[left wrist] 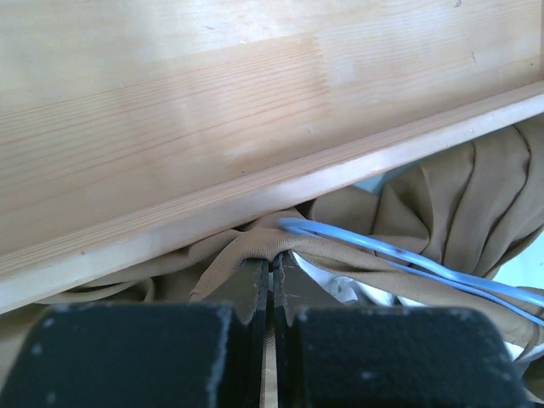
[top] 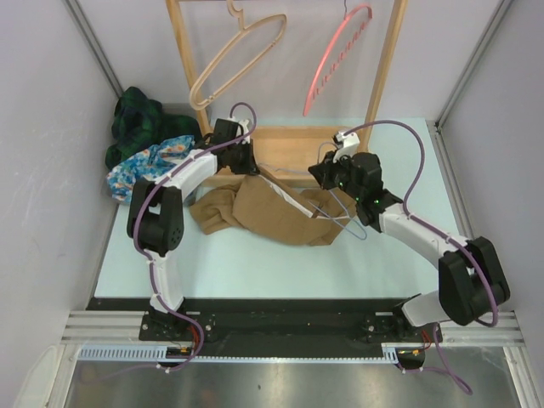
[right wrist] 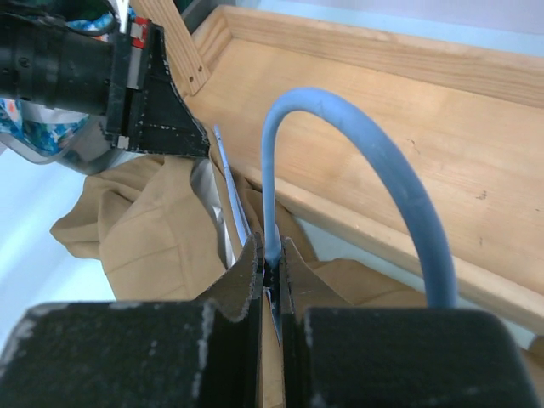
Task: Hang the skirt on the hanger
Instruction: Locate the hanging ribbon on the skirt
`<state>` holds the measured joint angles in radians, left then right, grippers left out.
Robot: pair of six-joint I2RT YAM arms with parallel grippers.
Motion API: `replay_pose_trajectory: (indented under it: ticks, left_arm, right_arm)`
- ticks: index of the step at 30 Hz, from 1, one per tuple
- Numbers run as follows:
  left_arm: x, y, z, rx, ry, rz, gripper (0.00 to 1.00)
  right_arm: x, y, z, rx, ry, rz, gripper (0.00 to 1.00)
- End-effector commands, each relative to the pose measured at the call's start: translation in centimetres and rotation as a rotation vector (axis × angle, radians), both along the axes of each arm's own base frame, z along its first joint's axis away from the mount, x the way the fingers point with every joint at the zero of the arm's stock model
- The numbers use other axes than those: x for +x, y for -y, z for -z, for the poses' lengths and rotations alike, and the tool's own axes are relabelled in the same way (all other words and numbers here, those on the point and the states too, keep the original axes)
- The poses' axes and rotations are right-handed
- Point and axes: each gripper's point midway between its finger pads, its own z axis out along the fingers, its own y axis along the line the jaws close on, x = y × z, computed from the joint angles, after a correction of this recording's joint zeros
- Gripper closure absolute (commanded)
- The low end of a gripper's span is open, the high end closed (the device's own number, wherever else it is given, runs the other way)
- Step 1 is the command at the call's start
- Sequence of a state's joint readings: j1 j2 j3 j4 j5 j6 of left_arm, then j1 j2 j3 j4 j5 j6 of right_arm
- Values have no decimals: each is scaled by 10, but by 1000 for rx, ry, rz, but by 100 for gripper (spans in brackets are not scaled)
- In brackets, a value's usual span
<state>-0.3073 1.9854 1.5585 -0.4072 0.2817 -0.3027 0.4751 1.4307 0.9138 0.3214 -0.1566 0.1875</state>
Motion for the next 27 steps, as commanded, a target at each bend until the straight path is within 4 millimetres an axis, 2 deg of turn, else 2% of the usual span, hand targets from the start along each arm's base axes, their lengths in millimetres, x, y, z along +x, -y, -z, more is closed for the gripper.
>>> replay_pose_trajectory:
  ticks: [1,5,10,16,18,20,21,22,25,26,27]
  left_arm:
    - [16,-13,-19,15,95,-15,100]
    - [5,-15,-11,15,70,-13,100]
    - [5,-20,-11,28,76,-31,100]
    - [6,-20,-26,26,109,-21,100]
    - [1,-19,-32,19,119,1,100]
    - [-7,-18,-30,12,117,26,100]
    - [-9,-18,-39,3,142,30,100]
    - [-15,-19,-35,5,134,33,100]
    - [-24,-25,-41,10,150,19,100]
    - [-26,-26,-43,11,155,15,95]
    - [-27,-28,-46,15,162,6,86]
  right_arm:
    - [-14,15,-20,9,46,31,100]
    - [-16,25,-36,27,104,61,100]
    - [-27,22,-37,24,105,13,100]
    - [-29,31,-9,-78,50,25,100]
    - [-28,36,-1,-105,36,48,100]
    - [-27,39,5,-123,27,59,100]
    - [-26,40,11,-134,15,65,100]
    - [-27,41,16,-141,6,65,100]
    - [-29,40,29,-154,-21,61,100]
    - [-30,40,32,-157,-25,60,100]
    - [-30,39,32,-154,-23,58,100]
